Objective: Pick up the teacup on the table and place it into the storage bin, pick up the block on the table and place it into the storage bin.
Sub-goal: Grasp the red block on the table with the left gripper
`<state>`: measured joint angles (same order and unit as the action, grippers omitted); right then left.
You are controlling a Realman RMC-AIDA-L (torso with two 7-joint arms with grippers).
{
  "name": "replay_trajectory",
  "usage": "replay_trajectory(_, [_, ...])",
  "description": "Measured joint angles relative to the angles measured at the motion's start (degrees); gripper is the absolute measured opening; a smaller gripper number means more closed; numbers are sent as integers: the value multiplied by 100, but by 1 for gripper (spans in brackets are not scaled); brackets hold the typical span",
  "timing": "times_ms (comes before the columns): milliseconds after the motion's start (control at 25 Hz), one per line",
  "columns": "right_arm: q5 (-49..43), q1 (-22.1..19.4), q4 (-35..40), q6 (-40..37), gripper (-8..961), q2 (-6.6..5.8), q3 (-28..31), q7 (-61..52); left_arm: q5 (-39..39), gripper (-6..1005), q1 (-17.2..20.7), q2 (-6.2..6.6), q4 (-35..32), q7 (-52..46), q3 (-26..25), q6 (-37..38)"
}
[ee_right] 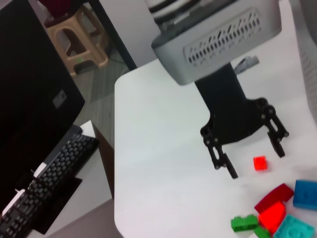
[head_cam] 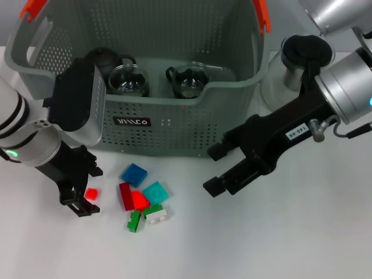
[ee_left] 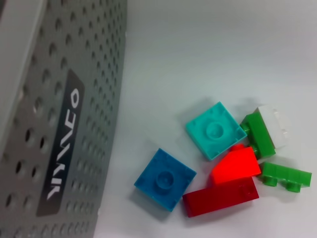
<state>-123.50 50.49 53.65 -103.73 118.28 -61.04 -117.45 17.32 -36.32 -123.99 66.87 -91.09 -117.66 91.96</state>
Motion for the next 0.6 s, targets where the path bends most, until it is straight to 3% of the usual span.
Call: replay_trajectory(600, [164,5,-4,149,921,56,78,81,-175,768,-19,8,-41,62,277,-182])
